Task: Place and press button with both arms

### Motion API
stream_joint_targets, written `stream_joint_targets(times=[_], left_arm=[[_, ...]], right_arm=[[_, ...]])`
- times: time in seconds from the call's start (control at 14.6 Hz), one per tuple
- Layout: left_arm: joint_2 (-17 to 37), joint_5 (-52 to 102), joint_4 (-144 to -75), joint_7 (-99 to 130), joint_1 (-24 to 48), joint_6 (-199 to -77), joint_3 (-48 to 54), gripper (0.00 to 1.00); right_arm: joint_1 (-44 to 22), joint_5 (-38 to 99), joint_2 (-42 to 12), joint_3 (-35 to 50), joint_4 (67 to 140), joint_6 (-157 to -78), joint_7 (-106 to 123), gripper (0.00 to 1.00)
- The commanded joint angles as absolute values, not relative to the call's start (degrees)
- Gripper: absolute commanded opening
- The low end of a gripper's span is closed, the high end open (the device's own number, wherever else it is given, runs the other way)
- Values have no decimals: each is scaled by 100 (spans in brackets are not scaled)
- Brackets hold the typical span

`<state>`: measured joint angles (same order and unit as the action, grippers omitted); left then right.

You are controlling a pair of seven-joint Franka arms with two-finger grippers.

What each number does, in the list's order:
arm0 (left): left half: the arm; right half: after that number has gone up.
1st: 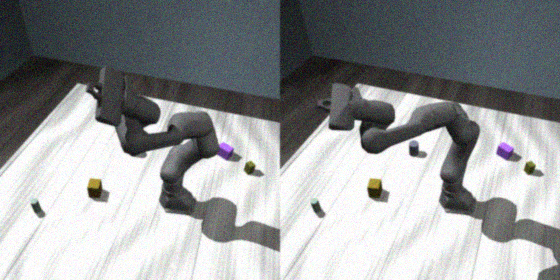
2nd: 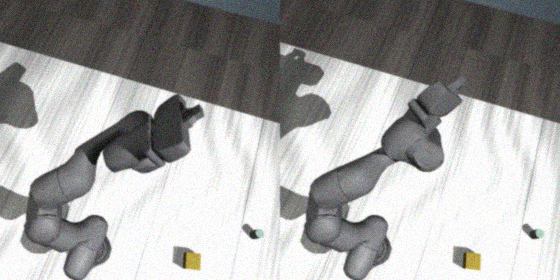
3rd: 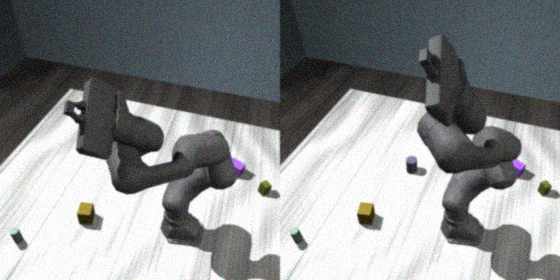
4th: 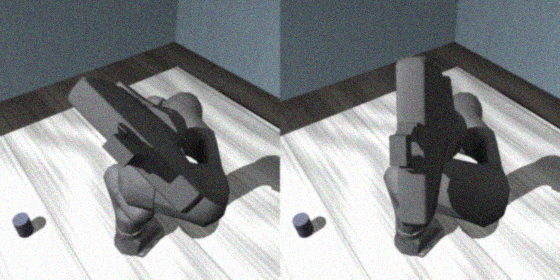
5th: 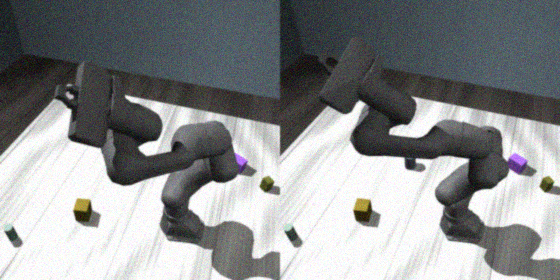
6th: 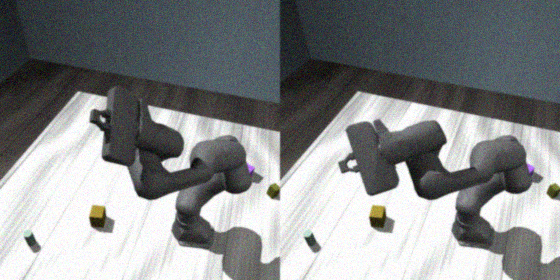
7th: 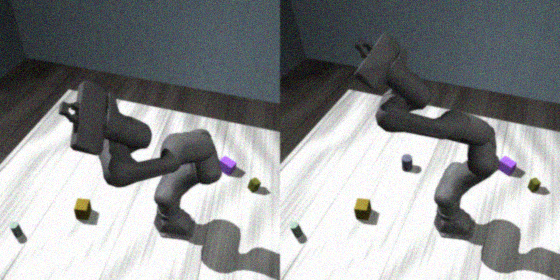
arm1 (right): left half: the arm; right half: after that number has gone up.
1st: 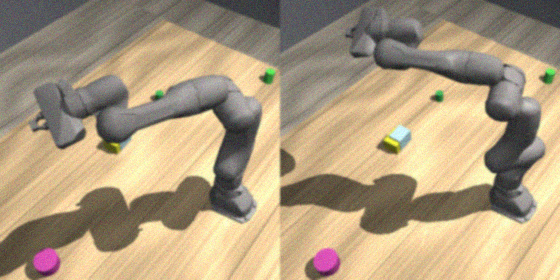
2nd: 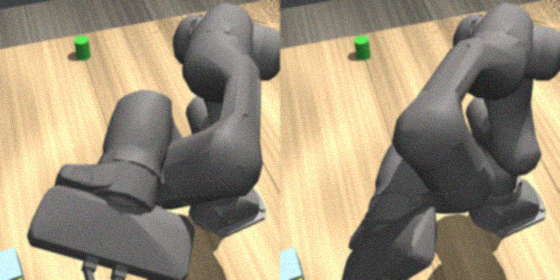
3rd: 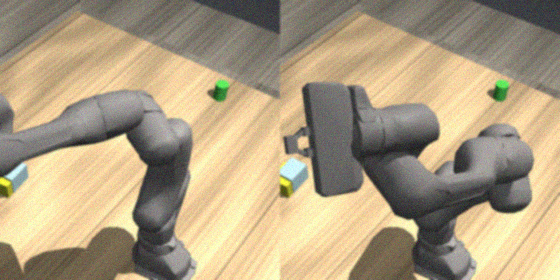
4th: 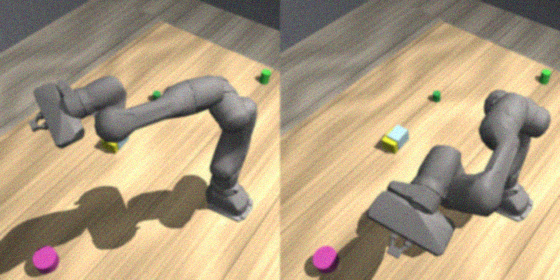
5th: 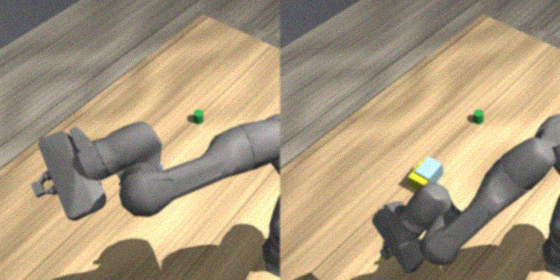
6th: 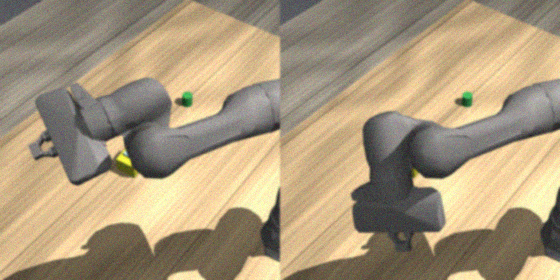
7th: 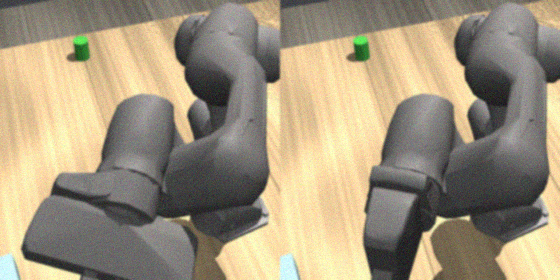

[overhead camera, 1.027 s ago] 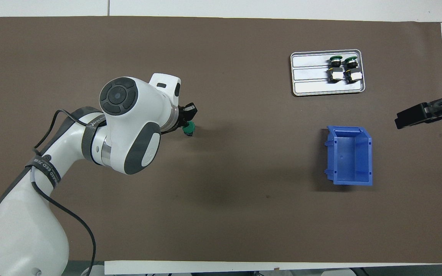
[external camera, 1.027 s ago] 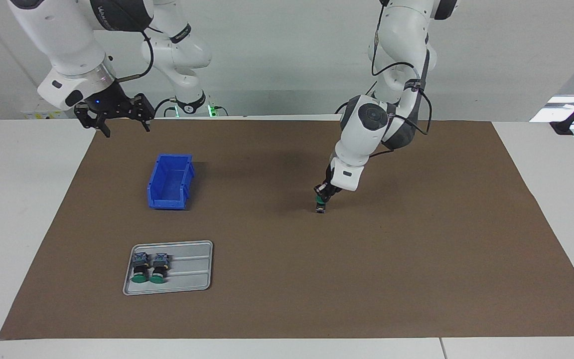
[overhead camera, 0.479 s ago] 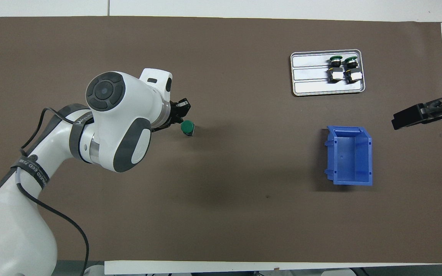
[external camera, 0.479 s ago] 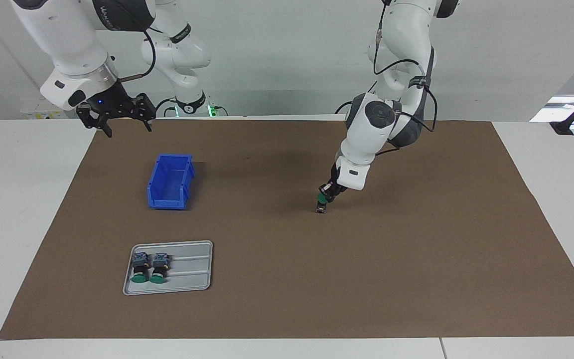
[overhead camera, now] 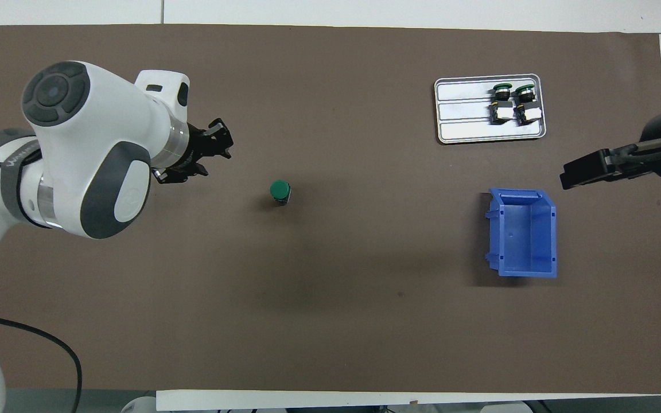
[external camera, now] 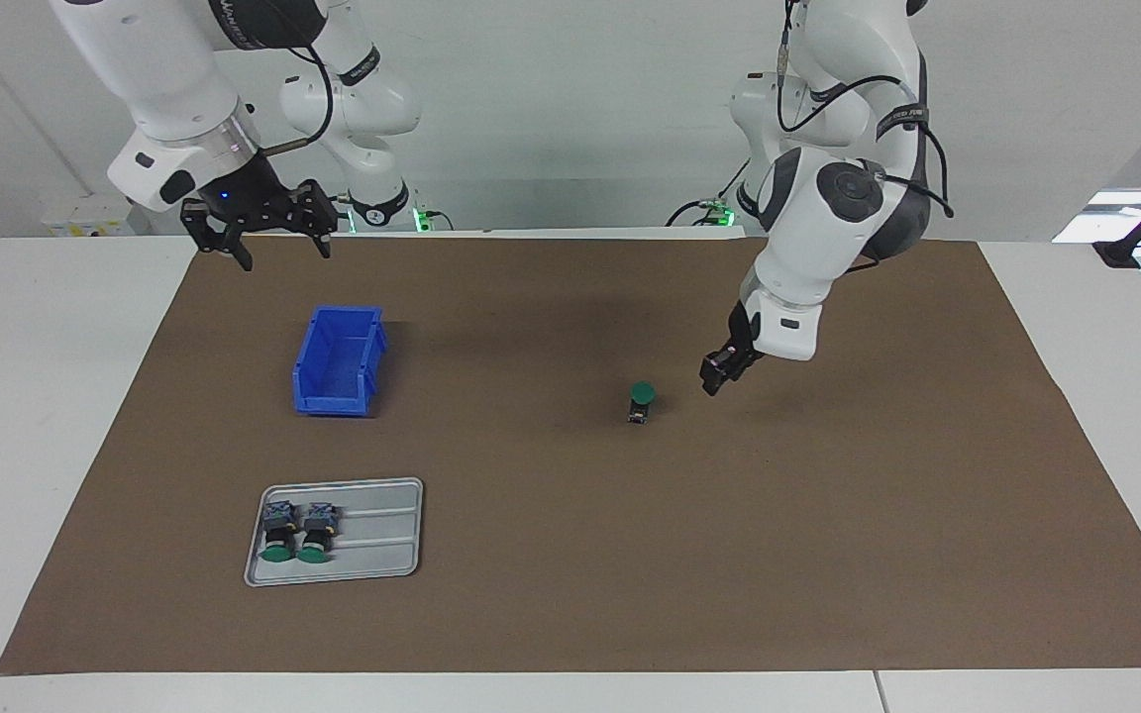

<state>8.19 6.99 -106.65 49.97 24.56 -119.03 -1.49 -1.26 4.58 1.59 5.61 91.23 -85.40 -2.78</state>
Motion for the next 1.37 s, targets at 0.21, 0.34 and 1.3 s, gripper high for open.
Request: stream_joint_targets(times=[0.21,0.34,1.3], left_arm=[[677,483,-10468,3661,1418,-11077,-158,100],[607,483,-10310,2930,995,-10637,-158,100],[26,-378,-8974,1222,571,-7577,-211,100]], right_arm=[[-2079,449,-1043,642,8482,-9621,-3378,99],[-2704,352,-1588,633,8412,-10245,-4171,99],[-3516,-237,-3401,633,8525,-12726,-5747,99]])
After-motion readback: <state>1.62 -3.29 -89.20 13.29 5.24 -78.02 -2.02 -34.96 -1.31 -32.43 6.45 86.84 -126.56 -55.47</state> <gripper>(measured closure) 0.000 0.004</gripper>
